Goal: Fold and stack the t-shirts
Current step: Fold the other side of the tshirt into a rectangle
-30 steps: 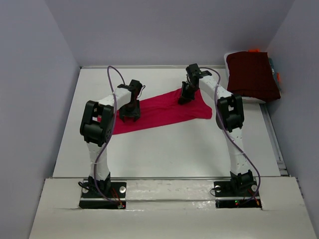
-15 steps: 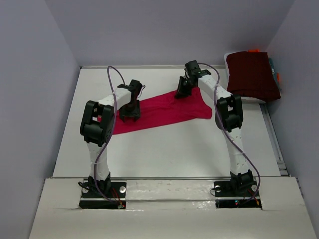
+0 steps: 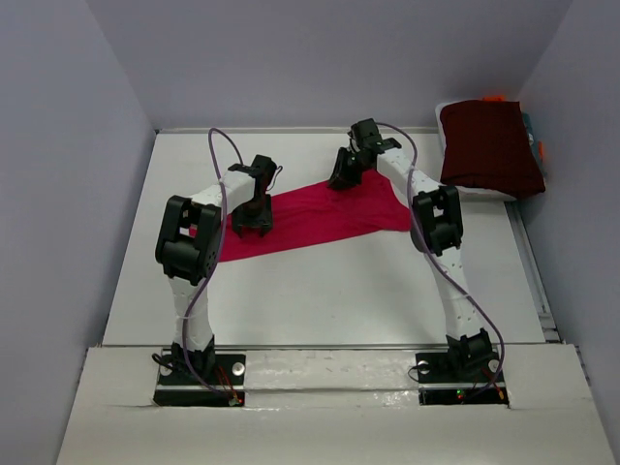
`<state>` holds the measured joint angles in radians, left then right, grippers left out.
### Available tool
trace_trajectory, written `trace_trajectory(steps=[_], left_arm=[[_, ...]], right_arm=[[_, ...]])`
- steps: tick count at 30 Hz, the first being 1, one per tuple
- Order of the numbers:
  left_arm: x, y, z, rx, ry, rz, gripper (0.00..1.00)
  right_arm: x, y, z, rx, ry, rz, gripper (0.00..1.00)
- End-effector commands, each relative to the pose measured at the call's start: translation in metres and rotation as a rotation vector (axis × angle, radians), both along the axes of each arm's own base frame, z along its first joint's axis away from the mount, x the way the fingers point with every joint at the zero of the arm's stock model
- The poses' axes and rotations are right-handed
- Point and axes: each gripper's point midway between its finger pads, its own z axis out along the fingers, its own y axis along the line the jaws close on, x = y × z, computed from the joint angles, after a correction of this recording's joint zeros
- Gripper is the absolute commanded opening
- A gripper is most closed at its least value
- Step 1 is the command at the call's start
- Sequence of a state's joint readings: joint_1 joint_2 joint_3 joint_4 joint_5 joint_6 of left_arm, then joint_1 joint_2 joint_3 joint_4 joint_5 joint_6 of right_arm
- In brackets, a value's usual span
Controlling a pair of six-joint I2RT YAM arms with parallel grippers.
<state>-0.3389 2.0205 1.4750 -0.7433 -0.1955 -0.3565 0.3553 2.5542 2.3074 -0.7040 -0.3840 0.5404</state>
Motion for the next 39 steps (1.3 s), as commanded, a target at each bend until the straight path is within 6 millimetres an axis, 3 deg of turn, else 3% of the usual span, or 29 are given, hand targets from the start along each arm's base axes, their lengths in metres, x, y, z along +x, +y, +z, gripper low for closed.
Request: trace_trajectory(steps=[1,8,12,13,22,26,31,33,35,36,37,38,39], left_arm=[[-0.007,0.003,-0.008,0.030,0.043,-0.008,0.69],[-0.011,0.001,-0.013,0.014,0.054,-0.007,0.69],[-0.010,0.000,-0.014,0.009,0.054,-0.007,0.69],[-0.010,-0.001,-0.014,0.005,0.053,-0.007,0.69],[-0.010,-0.001,-0.015,0.001,0.052,-0.011,0.69],[-0.010,-0.001,-0.014,-0.001,0.048,-0.012,0.69],[-0.008,0.000,-0.008,0.003,0.031,-0.009,0.69],[-0.003,0.002,0.001,0.013,-0.002,-0.006,0.69],[0.005,0.005,0.011,0.031,-0.044,-0.002,0.69],[0.011,0.005,0.021,0.032,-0.079,-0.002,0.69],[0.015,0.005,0.026,0.033,-0.100,-0.003,0.69],[0.023,0.005,0.035,0.037,-0.131,-0.003,0.69],[0.026,0.004,0.038,0.037,-0.141,-0.002,0.69]], right_arm=[[0.003,0.021,0.028,0.054,-0.073,0.042,0.31],[0.001,0.023,0.063,0.081,-0.132,0.080,0.35],[-0.009,0.034,0.069,0.143,-0.118,0.166,0.38],[-0.013,0.035,0.057,0.146,-0.079,0.177,0.38],[-0.049,0.056,0.028,0.210,0.046,0.310,0.40],[-0.044,0.050,0.032,0.166,0.011,0.278,0.39],[-0.038,0.041,0.060,0.118,-0.050,0.226,0.40],[-0.040,0.031,0.060,0.066,-0.050,0.187,0.39],[-0.041,0.020,0.085,0.032,-0.104,0.144,0.39],[-0.044,0.004,0.070,-0.045,-0.088,0.086,0.39],[-0.045,-0.002,0.074,-0.063,-0.092,0.043,0.38],[-0.047,-0.011,0.090,-0.086,-0.125,0.007,0.38],[-0.050,-0.016,0.091,-0.102,-0.125,-0.010,0.38]])
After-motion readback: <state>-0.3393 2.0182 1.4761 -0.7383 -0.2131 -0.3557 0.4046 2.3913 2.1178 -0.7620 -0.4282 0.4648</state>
